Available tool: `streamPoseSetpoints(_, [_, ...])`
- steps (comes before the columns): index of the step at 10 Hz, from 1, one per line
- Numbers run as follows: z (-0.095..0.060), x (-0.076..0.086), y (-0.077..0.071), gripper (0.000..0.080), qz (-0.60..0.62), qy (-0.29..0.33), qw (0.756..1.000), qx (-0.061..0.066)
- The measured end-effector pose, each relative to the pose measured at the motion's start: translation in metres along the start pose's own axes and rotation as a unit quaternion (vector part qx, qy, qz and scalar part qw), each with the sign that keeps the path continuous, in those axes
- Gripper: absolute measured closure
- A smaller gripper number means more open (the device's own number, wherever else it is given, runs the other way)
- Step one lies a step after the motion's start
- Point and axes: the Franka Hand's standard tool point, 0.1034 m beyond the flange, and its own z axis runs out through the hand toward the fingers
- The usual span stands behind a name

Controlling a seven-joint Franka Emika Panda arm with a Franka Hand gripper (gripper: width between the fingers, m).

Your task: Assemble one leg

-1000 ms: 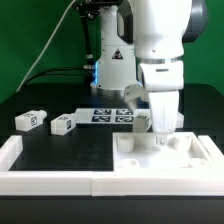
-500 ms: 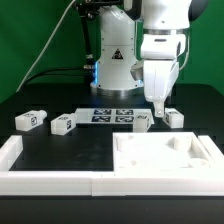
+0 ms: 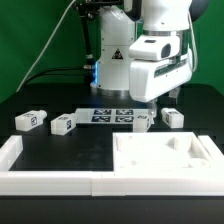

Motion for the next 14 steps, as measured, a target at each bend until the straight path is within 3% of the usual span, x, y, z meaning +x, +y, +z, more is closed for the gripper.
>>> streamPoseSetpoints(3, [0.012,-0.004,-0.027,0.015,0.192,0.002,0.981,0.008])
streamPoseSetpoints(5, [0.018,-0.005,-0.042,0.015,0.251,0.0,0.968,0.015])
streamPoseSetpoints(7, [0.022,-0.005,-0.055,0.015,0.24,-0.002,0.971,0.016])
streamPoseSetpoints(11, [0.023,-0.006,-0.058,0.015,0.236,-0.023,0.971,0.023])
streamPoseSetpoints(14, [0.021,-0.012,-0.067,0.015,0.227,-0.156,0.959,0.066])
